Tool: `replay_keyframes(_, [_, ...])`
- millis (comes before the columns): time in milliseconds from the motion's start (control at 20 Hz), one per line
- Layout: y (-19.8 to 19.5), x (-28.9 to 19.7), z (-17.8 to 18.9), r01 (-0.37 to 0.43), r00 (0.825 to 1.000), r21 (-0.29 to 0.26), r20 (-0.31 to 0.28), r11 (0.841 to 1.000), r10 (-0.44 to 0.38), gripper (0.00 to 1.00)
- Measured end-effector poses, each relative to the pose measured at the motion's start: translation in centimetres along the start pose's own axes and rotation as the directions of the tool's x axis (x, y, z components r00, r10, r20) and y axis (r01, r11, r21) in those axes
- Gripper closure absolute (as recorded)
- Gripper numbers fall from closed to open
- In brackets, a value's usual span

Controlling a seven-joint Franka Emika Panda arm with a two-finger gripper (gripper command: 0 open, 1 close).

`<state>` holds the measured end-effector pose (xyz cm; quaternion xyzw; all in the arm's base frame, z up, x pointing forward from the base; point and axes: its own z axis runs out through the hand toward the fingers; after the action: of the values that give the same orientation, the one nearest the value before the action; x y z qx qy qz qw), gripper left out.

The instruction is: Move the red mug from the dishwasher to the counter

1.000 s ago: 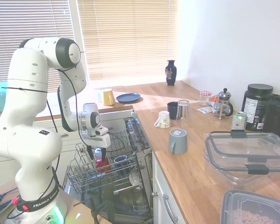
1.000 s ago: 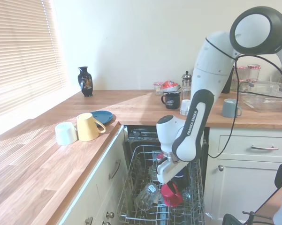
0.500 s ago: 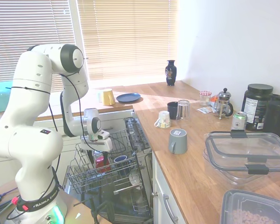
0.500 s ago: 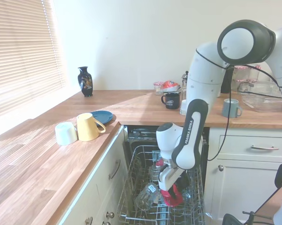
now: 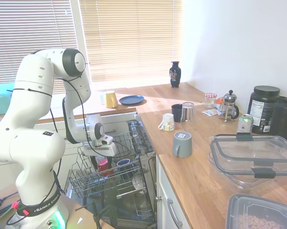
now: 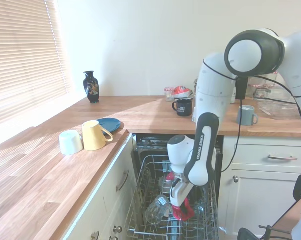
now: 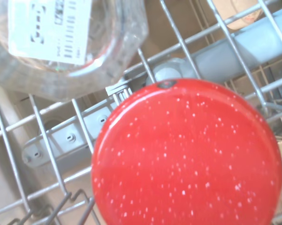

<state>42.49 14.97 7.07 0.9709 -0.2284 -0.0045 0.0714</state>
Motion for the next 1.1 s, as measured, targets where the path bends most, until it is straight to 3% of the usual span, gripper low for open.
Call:
replay_keyframes(450, [-0.9,-0.2,3.7,-0.002,1.000,-0.002,0.031,1.000,0.002,0.00])
replay_keyframes(500, [-0.9,-0.2,4.0,-0.002,1.000,0.001,0.030,1.000,0.002,1.00])
replay_keyframes(1100, [-1.4,-0.3,4.3,0.032,0.999,0.030,-0.007,0.999,-0.032,1.00])
